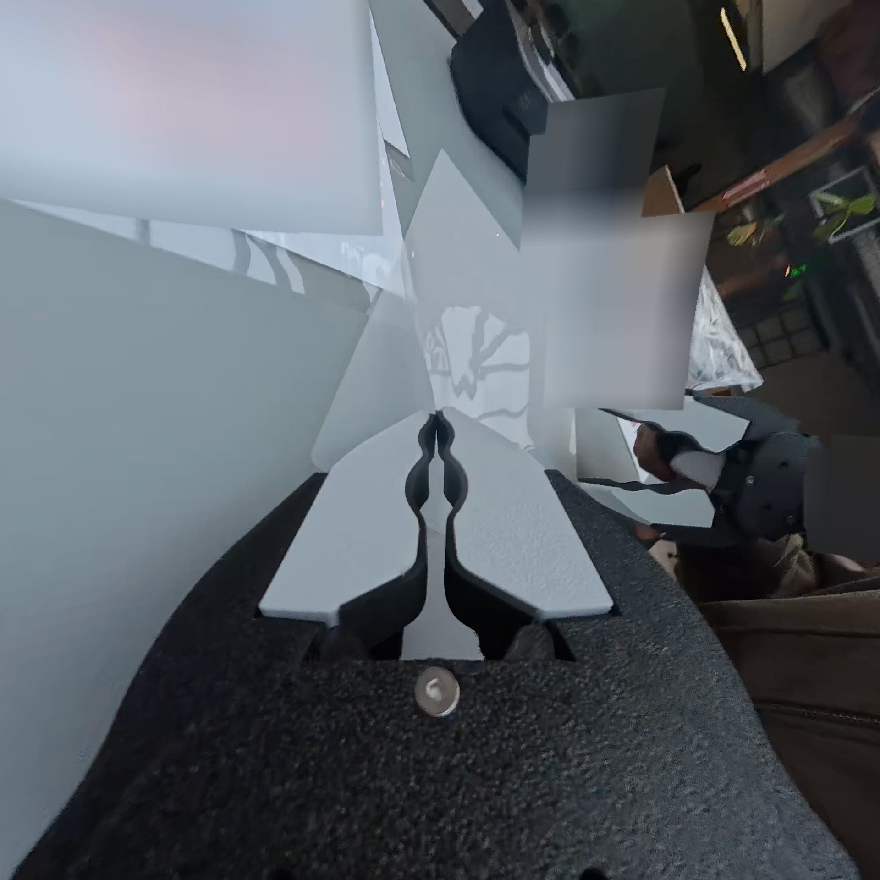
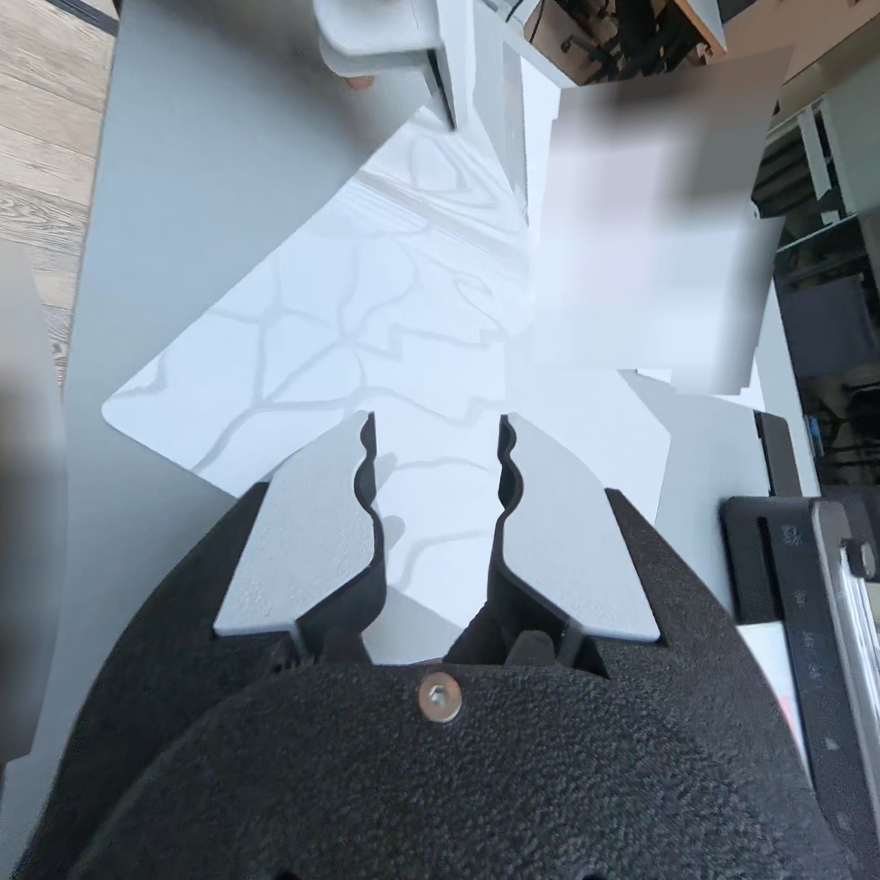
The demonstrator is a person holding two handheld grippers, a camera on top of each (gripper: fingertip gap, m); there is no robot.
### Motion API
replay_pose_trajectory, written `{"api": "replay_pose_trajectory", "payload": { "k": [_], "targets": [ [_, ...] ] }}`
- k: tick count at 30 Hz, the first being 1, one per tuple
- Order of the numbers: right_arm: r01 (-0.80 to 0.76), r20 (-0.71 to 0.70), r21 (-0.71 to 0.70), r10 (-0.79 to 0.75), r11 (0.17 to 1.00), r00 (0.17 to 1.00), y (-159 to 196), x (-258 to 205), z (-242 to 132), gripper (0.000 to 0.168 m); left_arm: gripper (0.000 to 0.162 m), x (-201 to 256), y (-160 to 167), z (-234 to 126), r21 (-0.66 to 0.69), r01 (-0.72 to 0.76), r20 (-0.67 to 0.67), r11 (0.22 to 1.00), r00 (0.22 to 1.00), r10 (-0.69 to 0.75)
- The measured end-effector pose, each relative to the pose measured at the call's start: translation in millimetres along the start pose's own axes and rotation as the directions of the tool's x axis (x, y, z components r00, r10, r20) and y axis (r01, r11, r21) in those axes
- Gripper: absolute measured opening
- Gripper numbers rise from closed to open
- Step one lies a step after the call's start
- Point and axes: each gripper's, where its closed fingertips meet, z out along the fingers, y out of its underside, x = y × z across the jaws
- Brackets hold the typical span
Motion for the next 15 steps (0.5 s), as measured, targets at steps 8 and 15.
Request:
{"api": "replay_pose_trajectory", "payload": {
  "k": [8, 15],
  "targets": [
    [-0.283, 0.171, 0.093, 0.265, 0.955, 0.949, -24.5, -24.4, -48.4, 0.055, 0.0, 67.0, 30.1, -20.5, 0.4, 0.413, -0.165, 0.818, 0.91, -0.38],
    [-0.389, 0.284, 0.147, 0.337, 0.91, 0.897, -26.4, -39.0, -69.1, 0.058, 0.0, 141.8, 46.5, 22.5, 0.49, 0.513, -0.297, 0.705, 0.858, -0.418]
  ]
}}
